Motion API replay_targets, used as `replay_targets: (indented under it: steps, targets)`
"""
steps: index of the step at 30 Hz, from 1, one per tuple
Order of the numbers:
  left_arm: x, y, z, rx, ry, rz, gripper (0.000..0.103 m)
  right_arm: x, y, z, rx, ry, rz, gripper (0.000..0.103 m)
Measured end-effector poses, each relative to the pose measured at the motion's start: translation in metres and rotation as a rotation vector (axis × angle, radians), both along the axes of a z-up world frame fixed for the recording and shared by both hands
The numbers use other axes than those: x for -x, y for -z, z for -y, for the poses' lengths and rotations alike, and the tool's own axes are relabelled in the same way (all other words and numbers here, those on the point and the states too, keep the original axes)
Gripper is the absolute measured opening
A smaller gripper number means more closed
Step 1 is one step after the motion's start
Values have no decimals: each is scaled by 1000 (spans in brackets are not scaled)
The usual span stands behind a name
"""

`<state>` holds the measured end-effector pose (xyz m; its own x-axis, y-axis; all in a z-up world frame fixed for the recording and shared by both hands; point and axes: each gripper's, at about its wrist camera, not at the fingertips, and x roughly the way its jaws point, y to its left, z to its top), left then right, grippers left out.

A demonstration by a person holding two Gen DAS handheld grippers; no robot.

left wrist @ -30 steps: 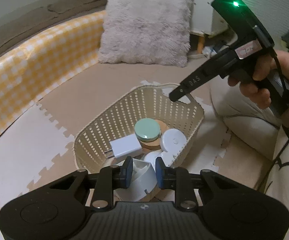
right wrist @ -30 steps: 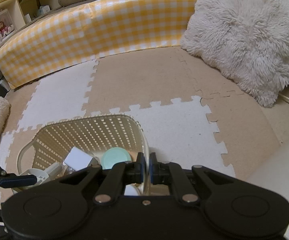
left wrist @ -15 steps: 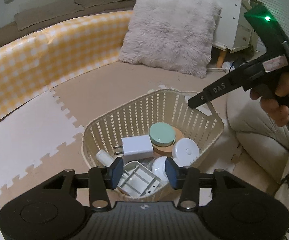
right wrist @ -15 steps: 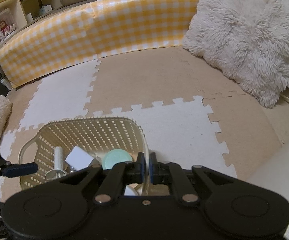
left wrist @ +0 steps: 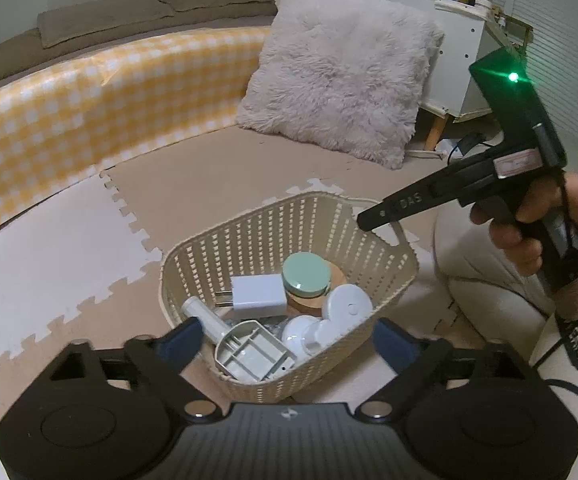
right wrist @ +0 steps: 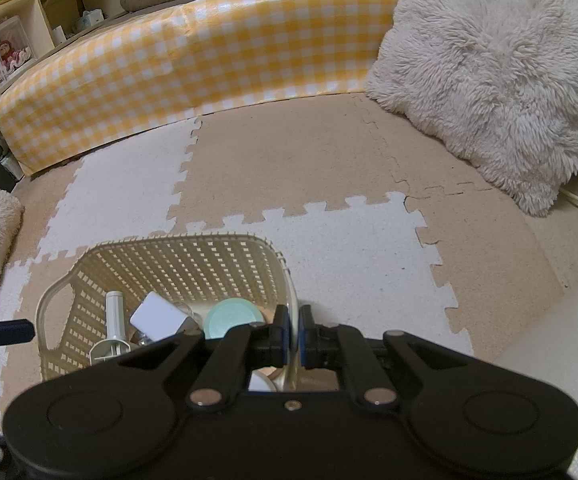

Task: Organize rigid objects
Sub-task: 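Lift the open left tool out of the basket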

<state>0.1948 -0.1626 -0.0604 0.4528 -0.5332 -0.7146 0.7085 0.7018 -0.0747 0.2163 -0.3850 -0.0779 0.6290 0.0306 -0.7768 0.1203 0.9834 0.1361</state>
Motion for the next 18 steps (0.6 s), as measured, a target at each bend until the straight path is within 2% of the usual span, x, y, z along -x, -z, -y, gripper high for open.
replay_targets:
  steps: [3,11,18]
  targets:
    - [4,-4,0,12,-12,-6,103,0,0,0,0,0,0,6]
    - [11,-15,-6,43,-80,-30,103,0,0,0,1,0,0,6]
    - [19,-27,-19,110,-178,-32,103,1,-1,-1,20,-12,-9,8]
